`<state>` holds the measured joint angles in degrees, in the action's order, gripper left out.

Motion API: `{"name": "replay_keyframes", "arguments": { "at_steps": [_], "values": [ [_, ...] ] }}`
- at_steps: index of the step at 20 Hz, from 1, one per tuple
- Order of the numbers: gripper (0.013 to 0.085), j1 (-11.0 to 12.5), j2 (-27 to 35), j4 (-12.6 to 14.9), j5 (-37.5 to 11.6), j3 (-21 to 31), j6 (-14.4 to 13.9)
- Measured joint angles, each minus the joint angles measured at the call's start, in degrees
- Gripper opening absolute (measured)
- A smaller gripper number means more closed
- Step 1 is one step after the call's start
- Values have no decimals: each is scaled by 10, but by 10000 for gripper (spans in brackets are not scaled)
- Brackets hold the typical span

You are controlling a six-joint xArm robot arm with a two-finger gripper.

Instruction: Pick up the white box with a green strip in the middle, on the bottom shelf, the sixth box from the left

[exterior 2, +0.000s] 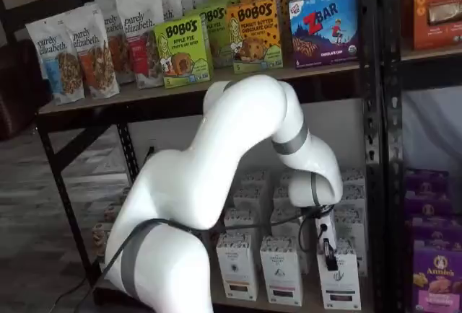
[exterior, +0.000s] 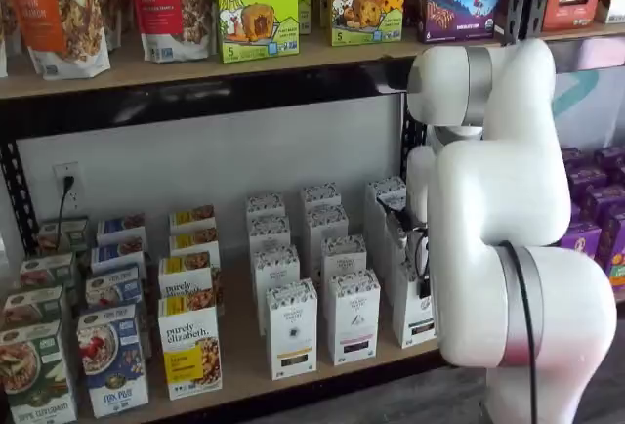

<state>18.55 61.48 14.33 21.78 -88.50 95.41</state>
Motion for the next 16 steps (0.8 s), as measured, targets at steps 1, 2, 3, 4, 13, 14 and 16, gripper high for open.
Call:
{"name": "replay_keyframes", "arguments": {
  "at_steps": [1, 2, 3, 4, 13, 14, 16],
  "values": [
    [690, 0, -1, 2, 1, 0, -2],
    [690, 0, -1, 3, 2, 1, -3],
    [650, 0, -2, 2, 2, 2, -2],
    [650, 0, -3, 1, 1, 4, -1],
    [530, -1, -21, 15, -9, 31, -15],
    [530, -1, -24, 18, -14, 37, -18],
    [530, -1, -35, 32, -26, 58, -32]
  ]
}}
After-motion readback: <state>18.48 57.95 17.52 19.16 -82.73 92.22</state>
